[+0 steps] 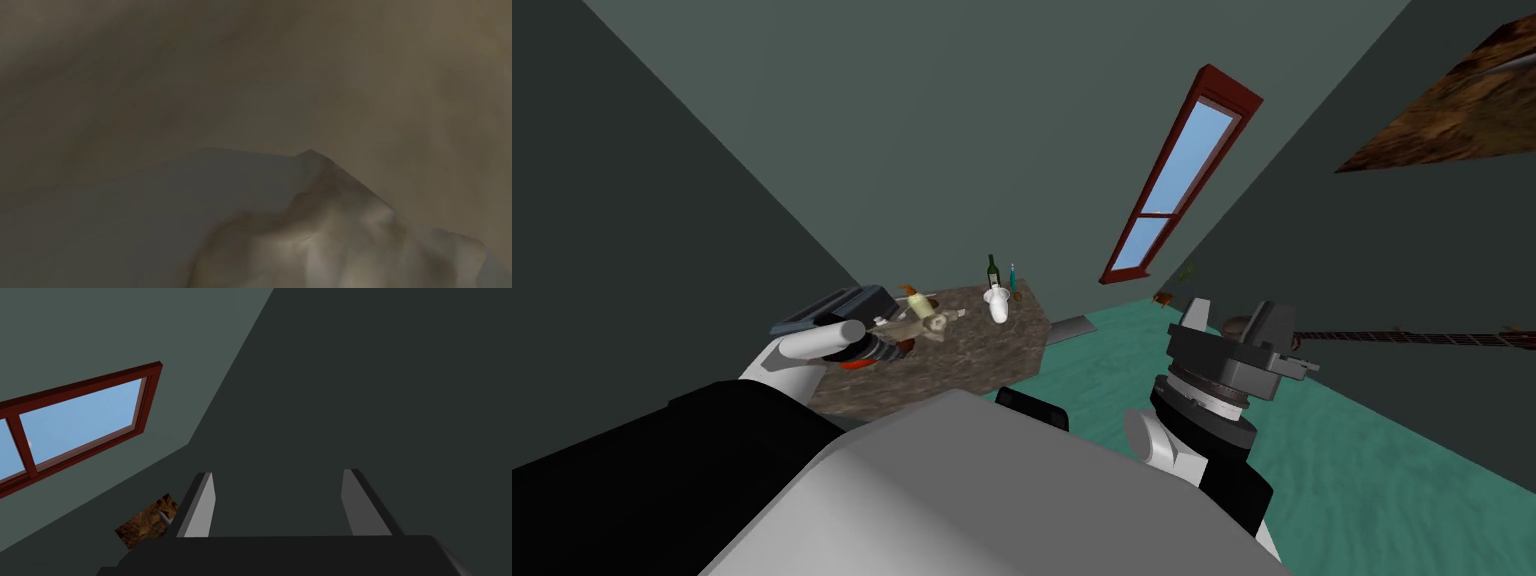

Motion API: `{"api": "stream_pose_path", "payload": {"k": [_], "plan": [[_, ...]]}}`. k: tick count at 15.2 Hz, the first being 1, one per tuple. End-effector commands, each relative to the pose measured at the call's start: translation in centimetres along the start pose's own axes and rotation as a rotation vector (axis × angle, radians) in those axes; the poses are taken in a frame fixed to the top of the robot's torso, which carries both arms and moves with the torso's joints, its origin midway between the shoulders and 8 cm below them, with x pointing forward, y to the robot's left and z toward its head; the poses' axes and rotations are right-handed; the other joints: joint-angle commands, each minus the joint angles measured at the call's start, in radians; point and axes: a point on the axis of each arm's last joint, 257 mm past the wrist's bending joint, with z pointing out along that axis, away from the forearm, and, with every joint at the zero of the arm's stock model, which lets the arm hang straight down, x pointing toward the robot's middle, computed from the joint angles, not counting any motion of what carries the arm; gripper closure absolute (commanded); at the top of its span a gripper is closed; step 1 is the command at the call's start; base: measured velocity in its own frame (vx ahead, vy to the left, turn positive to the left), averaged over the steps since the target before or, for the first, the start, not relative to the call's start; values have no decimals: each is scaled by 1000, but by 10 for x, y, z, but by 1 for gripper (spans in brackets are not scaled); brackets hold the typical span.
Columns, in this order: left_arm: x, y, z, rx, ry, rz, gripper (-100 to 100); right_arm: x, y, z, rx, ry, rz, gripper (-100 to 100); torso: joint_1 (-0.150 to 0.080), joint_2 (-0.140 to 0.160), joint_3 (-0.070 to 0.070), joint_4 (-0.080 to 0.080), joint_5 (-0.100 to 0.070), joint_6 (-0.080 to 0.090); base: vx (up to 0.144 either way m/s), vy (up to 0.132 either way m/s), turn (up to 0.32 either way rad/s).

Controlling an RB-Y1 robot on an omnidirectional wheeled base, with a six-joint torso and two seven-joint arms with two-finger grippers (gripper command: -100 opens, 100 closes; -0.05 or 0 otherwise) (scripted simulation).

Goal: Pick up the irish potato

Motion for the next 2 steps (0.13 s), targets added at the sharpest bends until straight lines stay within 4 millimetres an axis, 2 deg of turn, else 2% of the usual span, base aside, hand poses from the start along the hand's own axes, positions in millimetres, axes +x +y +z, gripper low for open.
{"api": "stream_pose_path", "payload": {"k": [1,2], "plan": [[0,-1,-10,1,-11,2,100,0,0,0,0,0,0,0,0,0,0,0,0,0,34,-15,-61],[0,-1,-4,1,-4,1,100,0,0,0,0,0,0,0,-1,-1,-1,0,0,1,23,-6,-24]]}}
